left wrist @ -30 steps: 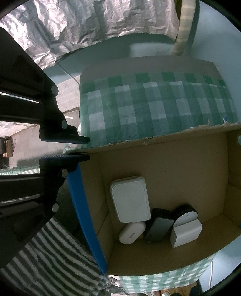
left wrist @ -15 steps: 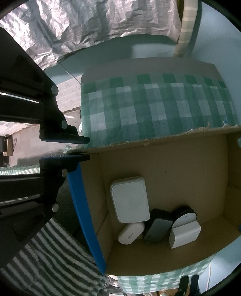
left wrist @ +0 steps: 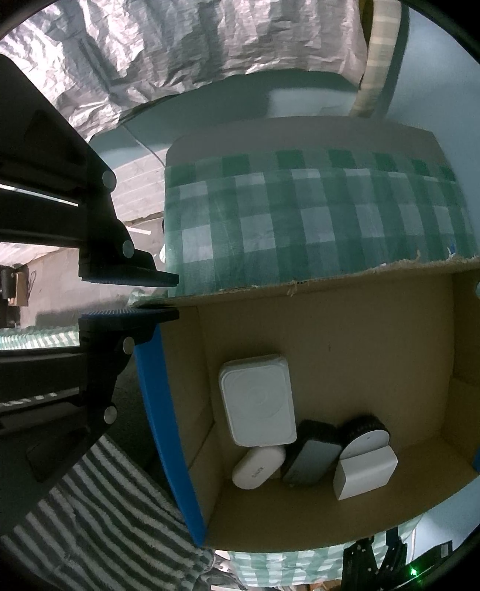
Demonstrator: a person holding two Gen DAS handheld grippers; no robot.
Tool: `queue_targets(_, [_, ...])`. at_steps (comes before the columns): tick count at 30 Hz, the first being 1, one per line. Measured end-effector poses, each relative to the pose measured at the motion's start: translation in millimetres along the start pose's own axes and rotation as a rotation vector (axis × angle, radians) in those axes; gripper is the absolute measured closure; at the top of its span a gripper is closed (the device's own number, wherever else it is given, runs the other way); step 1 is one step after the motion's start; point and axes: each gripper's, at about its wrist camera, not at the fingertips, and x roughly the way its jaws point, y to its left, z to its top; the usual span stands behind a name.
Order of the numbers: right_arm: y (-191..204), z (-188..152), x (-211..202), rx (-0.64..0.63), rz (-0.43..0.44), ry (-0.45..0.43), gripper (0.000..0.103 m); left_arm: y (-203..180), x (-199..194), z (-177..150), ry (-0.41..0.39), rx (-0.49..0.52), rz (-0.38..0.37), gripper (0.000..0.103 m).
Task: Organize rigid objects
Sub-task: 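Move the right gripper back to the white octagonal case, then grasp the white octagonal case with the right gripper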
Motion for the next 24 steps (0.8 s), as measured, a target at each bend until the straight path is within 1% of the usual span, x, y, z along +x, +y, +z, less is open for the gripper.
queue_targets(4, [5,7,11,-0.062,-0.022,0.005,0.040,0,1,1,0.004,-0.004,0.000,0.092])
queue_targets(9, [13,9,30,-0.134,-0.071,0.051,0.039,1,1,1,0.007,-0.010,-0.005,0.092])
queue_targets(11, [13,10,34,-0.126,-0.069,0.069,0.040,1,1,1,0.008,-0.012,-0.004,0.092])
queue_targets(13, [11,11,35,-0.094,-0.048,0.081,0.042,1,1,1,0.008,-0.012,-0.003,0.092])
queue_targets(15, [6,10,35,-0.047,-0.016,0.094,0.043,0,1,1,0.006,-0.012,-0.002,0.092])
queue_targets(17, [-2,9,35,0.037,0.025,0.108,0.045,0,1,0,0.005,-0.013,-0.003,0.092])
queue_targets(22, [-30,-1,42,0.365,0.173,0.160,0.047,-1,1,0,0.004,-0.007,0.002,0.092])
queue_targets(24, [-31,-3,42,0.393,0.189,0.150,0.047,-1,1,0,0.003,-0.004,0.001,0.092])
